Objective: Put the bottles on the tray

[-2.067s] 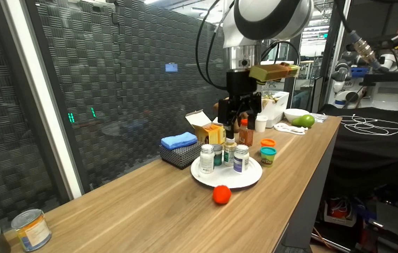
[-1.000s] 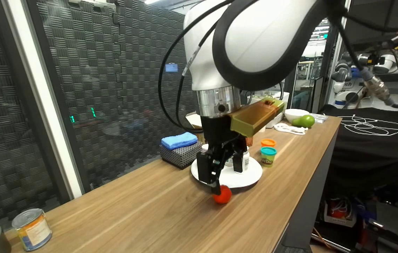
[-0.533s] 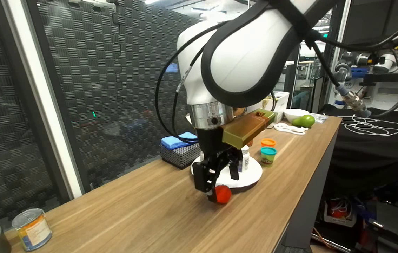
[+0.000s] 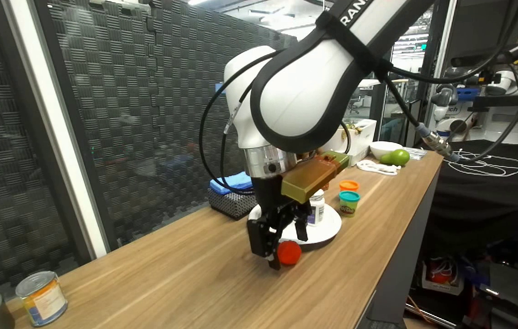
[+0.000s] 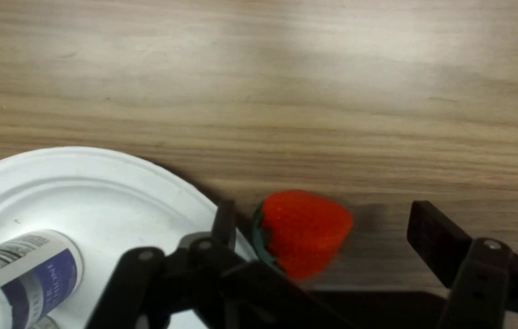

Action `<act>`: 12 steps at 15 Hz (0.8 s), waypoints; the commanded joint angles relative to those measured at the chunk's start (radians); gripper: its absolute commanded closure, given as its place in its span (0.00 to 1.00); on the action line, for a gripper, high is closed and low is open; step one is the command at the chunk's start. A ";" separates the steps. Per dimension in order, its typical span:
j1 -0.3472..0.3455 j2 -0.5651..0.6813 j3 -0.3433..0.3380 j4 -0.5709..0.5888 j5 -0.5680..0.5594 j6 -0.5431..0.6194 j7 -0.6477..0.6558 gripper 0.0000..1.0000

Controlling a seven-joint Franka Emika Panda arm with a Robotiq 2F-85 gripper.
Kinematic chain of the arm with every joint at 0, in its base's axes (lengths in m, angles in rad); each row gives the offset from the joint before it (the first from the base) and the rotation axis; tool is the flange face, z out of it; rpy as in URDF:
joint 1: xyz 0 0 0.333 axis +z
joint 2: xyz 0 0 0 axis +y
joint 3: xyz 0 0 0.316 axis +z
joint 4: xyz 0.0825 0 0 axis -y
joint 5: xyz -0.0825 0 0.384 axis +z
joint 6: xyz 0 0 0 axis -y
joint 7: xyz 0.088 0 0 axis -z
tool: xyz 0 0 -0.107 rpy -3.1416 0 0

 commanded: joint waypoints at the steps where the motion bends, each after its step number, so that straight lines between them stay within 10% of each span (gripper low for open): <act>1: 0.022 0.026 -0.019 0.048 0.011 -0.036 -0.006 0.31; 7: 0.030 0.040 -0.027 0.063 0.001 -0.040 0.002 0.71; 12: 0.034 0.024 -0.028 0.058 0.007 -0.036 -0.001 0.74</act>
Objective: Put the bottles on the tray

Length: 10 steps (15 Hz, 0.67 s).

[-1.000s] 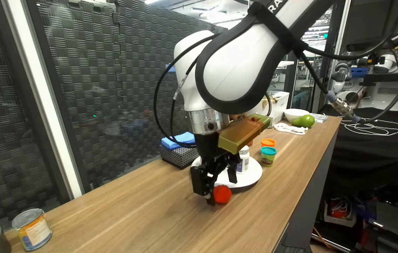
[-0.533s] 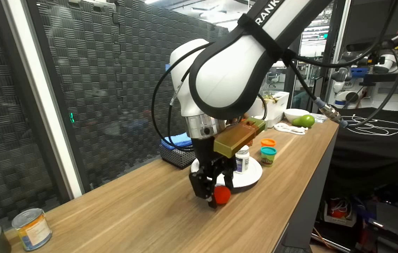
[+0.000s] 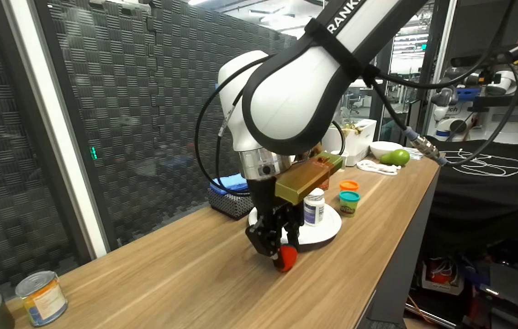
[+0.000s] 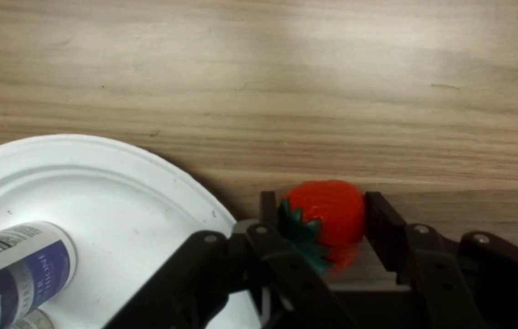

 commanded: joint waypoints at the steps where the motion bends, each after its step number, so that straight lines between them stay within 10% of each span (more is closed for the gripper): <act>1: 0.020 -0.020 -0.013 0.011 0.010 -0.011 -0.003 0.74; 10: -0.004 -0.132 -0.053 -0.012 -0.023 0.002 0.030 0.74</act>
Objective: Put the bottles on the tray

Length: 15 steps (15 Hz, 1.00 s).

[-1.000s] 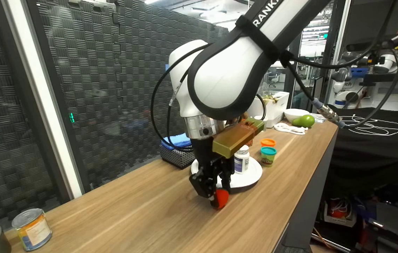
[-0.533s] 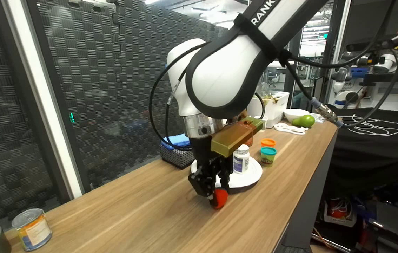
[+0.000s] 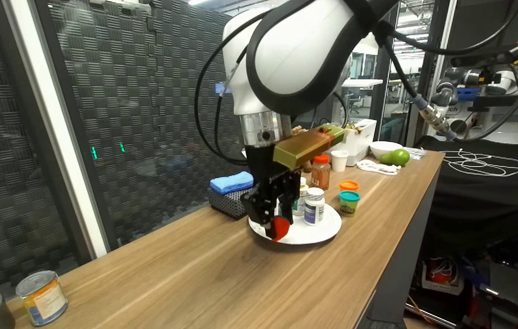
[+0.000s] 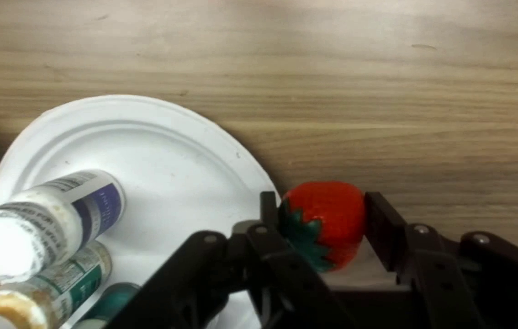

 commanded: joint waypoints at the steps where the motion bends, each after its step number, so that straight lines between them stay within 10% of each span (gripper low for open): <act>1: -0.007 -0.030 -0.045 0.000 -0.041 -0.003 0.037 0.74; 15: 0.014 0.113 -0.117 0.090 -0.184 0.009 0.145 0.74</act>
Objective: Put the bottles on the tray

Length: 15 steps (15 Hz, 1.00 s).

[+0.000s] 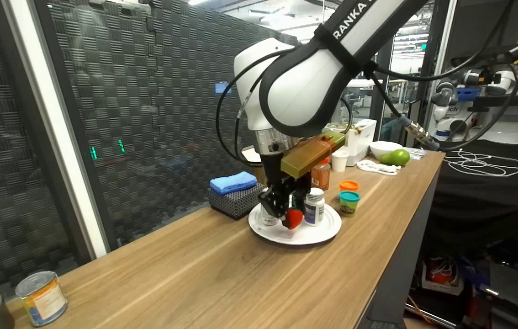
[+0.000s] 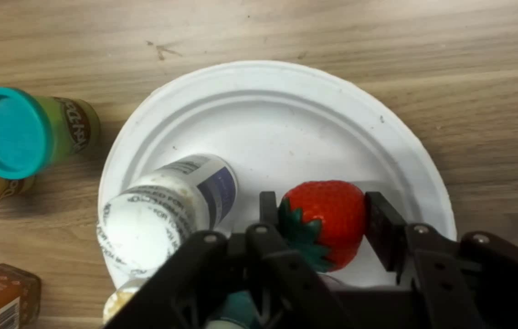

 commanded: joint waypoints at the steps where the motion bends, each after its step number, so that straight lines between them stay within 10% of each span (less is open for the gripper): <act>1: 0.022 0.037 -0.028 0.050 -0.051 0.011 0.057 0.74; 7: 0.034 0.065 -0.047 0.085 -0.079 0.029 0.083 0.74; 8: 0.038 0.063 -0.050 0.084 -0.096 0.027 0.087 0.35; 9: 0.040 0.060 -0.052 0.082 -0.108 0.025 0.089 0.23; 15: 0.046 -0.013 -0.044 0.010 -0.138 0.068 0.087 0.00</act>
